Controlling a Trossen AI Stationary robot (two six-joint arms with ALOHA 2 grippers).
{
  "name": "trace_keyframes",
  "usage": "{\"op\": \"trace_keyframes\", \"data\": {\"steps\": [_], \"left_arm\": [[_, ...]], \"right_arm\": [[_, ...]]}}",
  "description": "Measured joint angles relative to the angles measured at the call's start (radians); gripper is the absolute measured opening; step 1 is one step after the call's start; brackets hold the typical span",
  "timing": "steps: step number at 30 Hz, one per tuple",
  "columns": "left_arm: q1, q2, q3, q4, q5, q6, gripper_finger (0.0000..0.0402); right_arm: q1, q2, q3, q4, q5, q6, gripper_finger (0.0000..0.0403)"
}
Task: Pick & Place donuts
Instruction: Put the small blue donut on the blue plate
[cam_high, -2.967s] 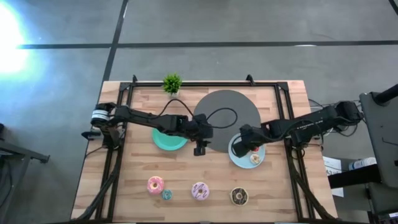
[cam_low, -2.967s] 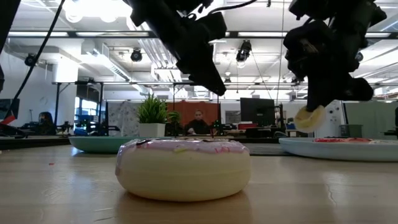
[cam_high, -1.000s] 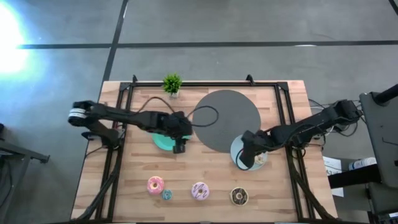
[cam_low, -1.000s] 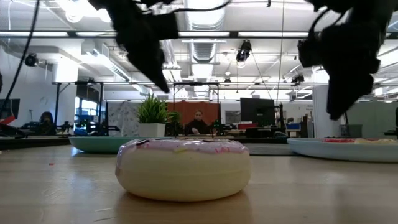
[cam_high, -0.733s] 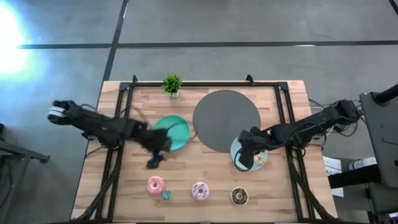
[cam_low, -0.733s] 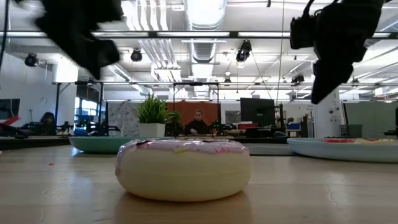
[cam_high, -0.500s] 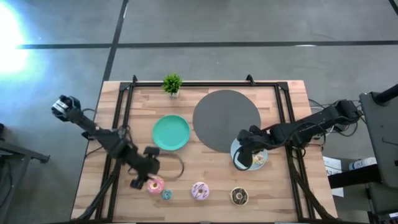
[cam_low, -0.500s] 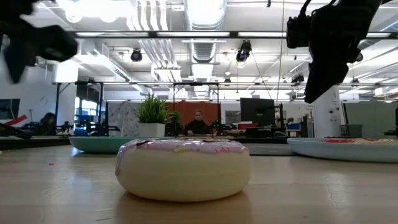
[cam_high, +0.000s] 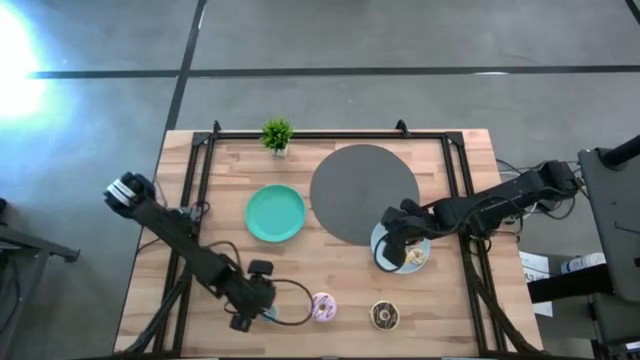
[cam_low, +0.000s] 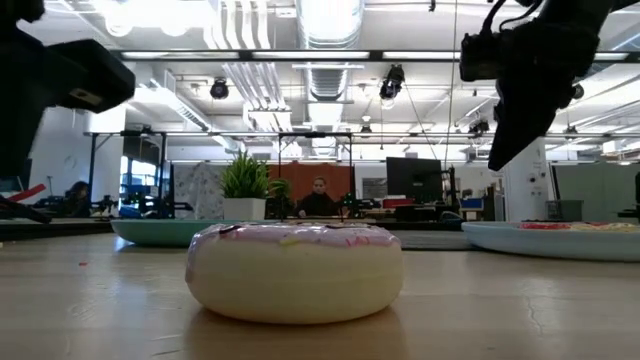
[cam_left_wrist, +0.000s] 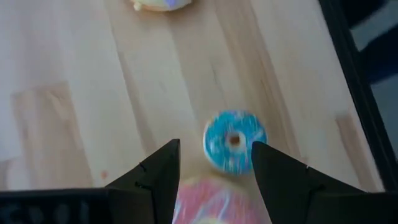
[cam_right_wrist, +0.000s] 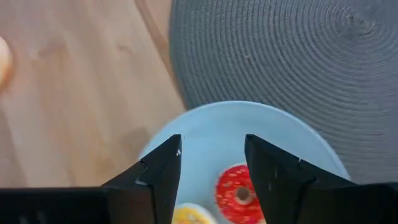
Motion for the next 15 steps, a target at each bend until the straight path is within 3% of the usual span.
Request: {"op": "trace_keyframes", "data": {"steps": [4,7,10,15], "left_arm": [[0.001,0.12,0.089,-0.01,-0.005,-0.051,0.0172],[0.0,0.177,0.141,-0.109,-0.001,-0.074,0.0172],[0.0,0.195,0.173,-0.18,0.0,-0.114,0.0172],[0.001,0.194,0.168,-0.159,0.001,-0.12,0.0158]], "right_arm": [[0.0,0.0,-0.002,-0.056,0.001,-0.051,0.0169],[0.007,-0.005,-0.002,-0.077,-0.001,-0.047,0.0169],[0.012,-0.007,-0.002,-0.073,0.014,-0.057,0.0169],[0.011,-0.007,-0.002,-0.068,0.041,-0.062,0.0169]]}}
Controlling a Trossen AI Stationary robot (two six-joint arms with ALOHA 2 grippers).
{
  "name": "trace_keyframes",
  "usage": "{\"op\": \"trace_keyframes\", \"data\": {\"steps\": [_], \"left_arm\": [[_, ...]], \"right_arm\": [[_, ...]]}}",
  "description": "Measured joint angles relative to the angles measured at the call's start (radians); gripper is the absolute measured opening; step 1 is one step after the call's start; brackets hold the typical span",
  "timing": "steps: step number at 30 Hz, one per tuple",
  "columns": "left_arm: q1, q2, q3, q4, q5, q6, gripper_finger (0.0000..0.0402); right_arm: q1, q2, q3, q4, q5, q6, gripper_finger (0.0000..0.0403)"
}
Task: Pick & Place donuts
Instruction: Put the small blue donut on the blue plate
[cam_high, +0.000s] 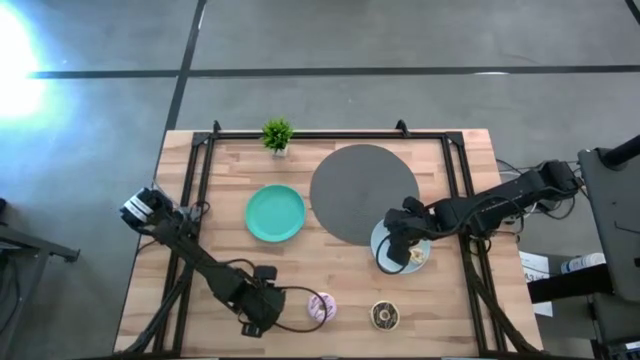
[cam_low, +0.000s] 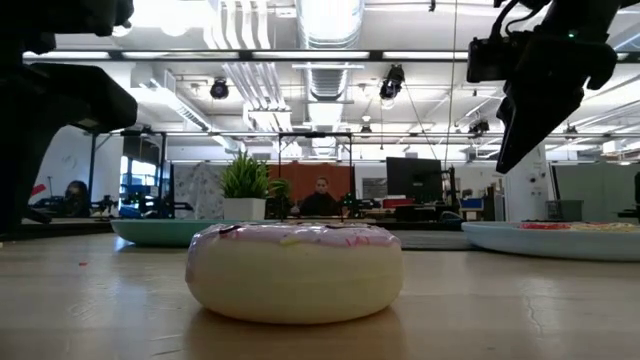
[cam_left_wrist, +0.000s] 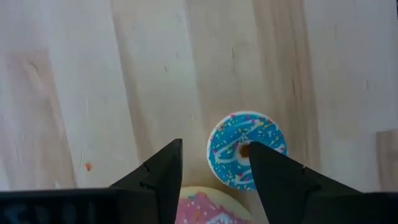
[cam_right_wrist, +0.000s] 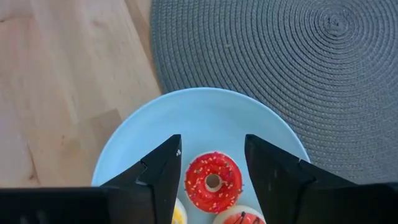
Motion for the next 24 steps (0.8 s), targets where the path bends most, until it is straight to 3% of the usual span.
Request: {"op": "trace_keyframes", "data": {"steps": [11,19,24], "left_arm": [[0.007,0.051,-0.032,0.072,0.035,0.01,0.0093],[0.074,-0.014,-0.034,0.023,0.126,-0.025,0.0008],[0.167,-0.139,-0.033,-0.025,-0.028,-0.011,0.0003]], "right_arm": [[0.001,0.0,0.0,0.013,-0.002,0.021,0.0169],[0.007,-0.022,0.0,0.015,-0.018,0.067,0.0169],[-0.01,-0.046,-0.011,0.097,-0.166,0.255,0.0169]]}}
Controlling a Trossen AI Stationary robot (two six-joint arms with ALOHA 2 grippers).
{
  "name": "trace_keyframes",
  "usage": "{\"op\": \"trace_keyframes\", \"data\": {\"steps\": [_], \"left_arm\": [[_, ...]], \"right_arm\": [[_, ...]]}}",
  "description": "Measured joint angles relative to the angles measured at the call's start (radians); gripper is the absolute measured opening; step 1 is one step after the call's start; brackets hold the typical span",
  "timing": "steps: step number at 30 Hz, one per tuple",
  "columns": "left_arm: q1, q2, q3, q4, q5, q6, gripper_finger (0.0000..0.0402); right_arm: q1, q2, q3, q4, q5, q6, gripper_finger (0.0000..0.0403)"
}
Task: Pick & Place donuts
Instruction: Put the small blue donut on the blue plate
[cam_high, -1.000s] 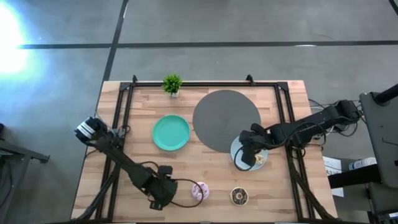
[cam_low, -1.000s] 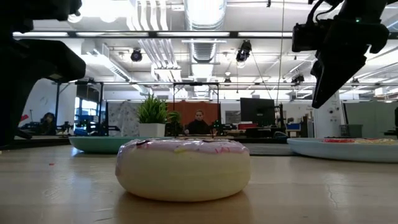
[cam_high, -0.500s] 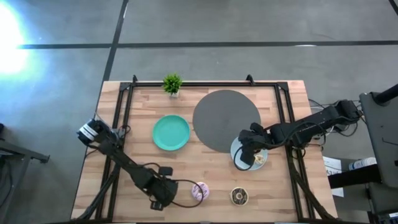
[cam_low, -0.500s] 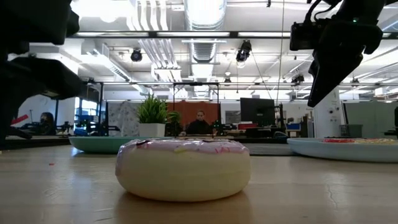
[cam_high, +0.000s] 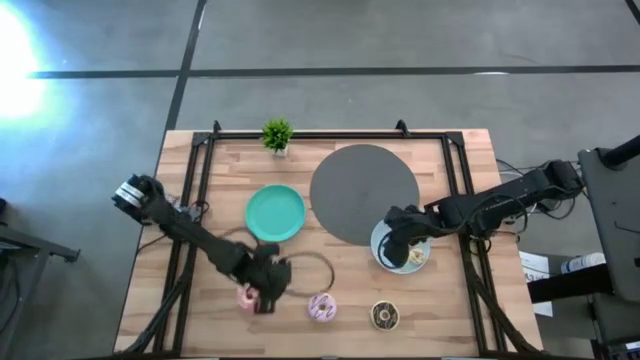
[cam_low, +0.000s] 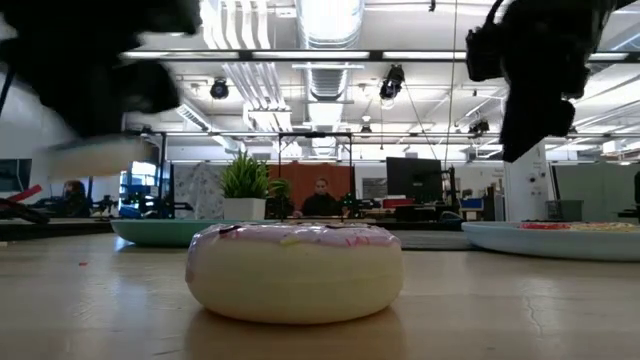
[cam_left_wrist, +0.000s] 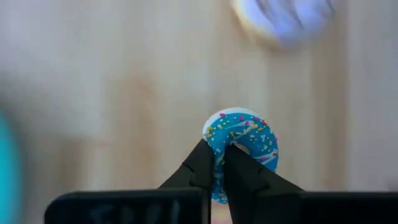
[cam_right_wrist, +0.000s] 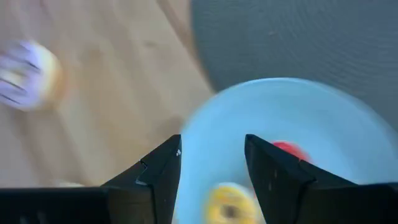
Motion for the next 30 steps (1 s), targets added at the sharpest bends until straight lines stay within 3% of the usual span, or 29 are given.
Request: {"op": "trace_keyframes", "data": {"steps": [4,9,17,30], "left_arm": [[0.101,-0.039,0.036,0.042,-0.152,0.098,0.0003],[0.214,-0.006,0.131,0.105,-0.243,0.228,0.0002],[0.308,0.06,0.249,0.253,-0.274,0.35,0.0002],[0.32,0.173,0.341,0.346,-0.244,0.376,0.0002]], "right_arm": [[-0.009,-0.009,-0.03,0.245,-0.03,0.126,0.0169],[-0.031,-0.006,-0.069,0.523,-0.072,0.215,0.0169],[-0.037,-0.005,-0.076,0.665,0.012,0.226,0.0169],[-0.036,0.0,-0.075,0.677,0.06,0.221,0.0169]]}}
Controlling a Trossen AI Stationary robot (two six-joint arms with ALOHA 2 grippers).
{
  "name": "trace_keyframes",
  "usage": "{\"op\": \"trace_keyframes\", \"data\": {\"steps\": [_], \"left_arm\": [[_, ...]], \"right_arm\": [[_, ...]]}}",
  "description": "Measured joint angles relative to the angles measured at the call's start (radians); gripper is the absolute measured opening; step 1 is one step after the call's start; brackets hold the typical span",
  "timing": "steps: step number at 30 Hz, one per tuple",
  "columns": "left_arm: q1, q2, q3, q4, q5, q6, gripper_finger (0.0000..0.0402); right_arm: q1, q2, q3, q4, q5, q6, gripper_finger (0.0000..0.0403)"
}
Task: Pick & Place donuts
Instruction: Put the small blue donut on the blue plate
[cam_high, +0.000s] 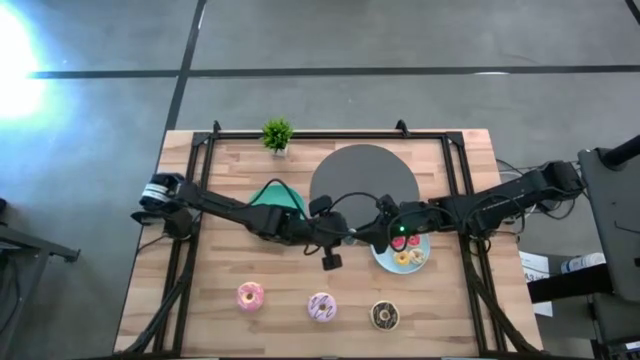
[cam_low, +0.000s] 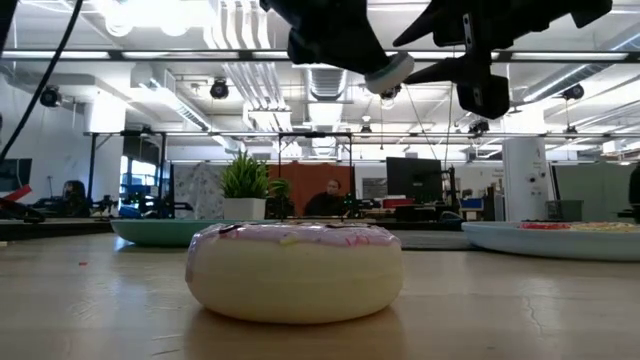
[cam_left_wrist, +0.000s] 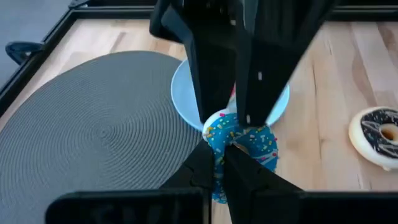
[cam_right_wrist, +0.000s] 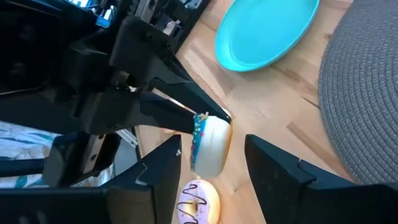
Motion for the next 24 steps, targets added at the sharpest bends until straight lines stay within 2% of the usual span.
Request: {"op": "trace_keyframes", "data": {"steps": [10,16,21,24], "left_arm": [[0.008,0.018,0.024,0.008,-0.001,0.021,0.0002],[0.007,0.019,0.022,0.021,0.004,0.021,0.002],[0.006,0.019,0.022,0.027,0.004,0.016,0.0062],[0.005,0.019,0.022,0.033,0.005,-0.002,0.0094]], "right_arm": [[0.0,0.0,0.001,-0.039,-0.002,0.001,0.016],[0.001,0.0,0.002,-0.077,-0.004,0.004,0.0094],[0.001,0.0,0.002,-0.085,-0.004,0.003,0.0029],[0.0,0.0,0.001,-0.1,-0.003,0.017,0.0015]]}}
